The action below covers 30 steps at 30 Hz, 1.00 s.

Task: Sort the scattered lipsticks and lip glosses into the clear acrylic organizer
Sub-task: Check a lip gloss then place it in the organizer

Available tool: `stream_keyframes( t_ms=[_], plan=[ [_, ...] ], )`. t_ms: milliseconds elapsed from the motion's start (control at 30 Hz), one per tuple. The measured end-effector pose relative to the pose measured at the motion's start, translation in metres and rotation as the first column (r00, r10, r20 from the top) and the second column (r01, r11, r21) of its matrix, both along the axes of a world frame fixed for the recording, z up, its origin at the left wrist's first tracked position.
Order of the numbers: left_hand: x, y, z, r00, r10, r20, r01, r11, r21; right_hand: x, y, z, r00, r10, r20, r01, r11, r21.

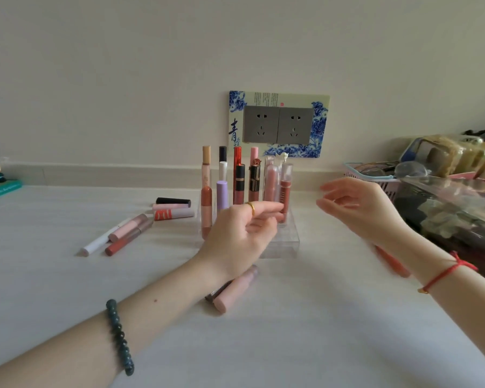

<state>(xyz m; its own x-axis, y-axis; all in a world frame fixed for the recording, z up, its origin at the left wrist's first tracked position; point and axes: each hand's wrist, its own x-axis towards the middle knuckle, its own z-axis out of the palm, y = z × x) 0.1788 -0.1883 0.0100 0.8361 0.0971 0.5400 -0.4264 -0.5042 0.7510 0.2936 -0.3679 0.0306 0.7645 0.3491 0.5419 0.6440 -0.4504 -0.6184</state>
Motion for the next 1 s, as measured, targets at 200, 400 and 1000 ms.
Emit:
stream_keyframes(
  t_ms=[200, 400, 1000],
  plan=[
    [0.036, -0.062, -0.004, 0.968, -0.139, -0.207, 0.152, 0.987, 0.047, 0.021, -0.057, -0.015, 0.974, -0.185, -0.127, 0.192, 0.981, 0.042],
    [0.079, -0.113, -0.012, 0.883, -0.134, -0.450, 0.111, 0.991, -0.077, 0.034, -0.084, -0.034, 0.915, -0.334, -0.226, 0.307, 0.940, -0.149],
    [0.105, -0.141, -0.021, 0.736, -0.412, -0.538, -0.121, 0.702, -0.702, 0.030, -0.078, -0.044, 0.835, -0.246, -0.493, 0.253, 0.966, -0.054]
  ],
)
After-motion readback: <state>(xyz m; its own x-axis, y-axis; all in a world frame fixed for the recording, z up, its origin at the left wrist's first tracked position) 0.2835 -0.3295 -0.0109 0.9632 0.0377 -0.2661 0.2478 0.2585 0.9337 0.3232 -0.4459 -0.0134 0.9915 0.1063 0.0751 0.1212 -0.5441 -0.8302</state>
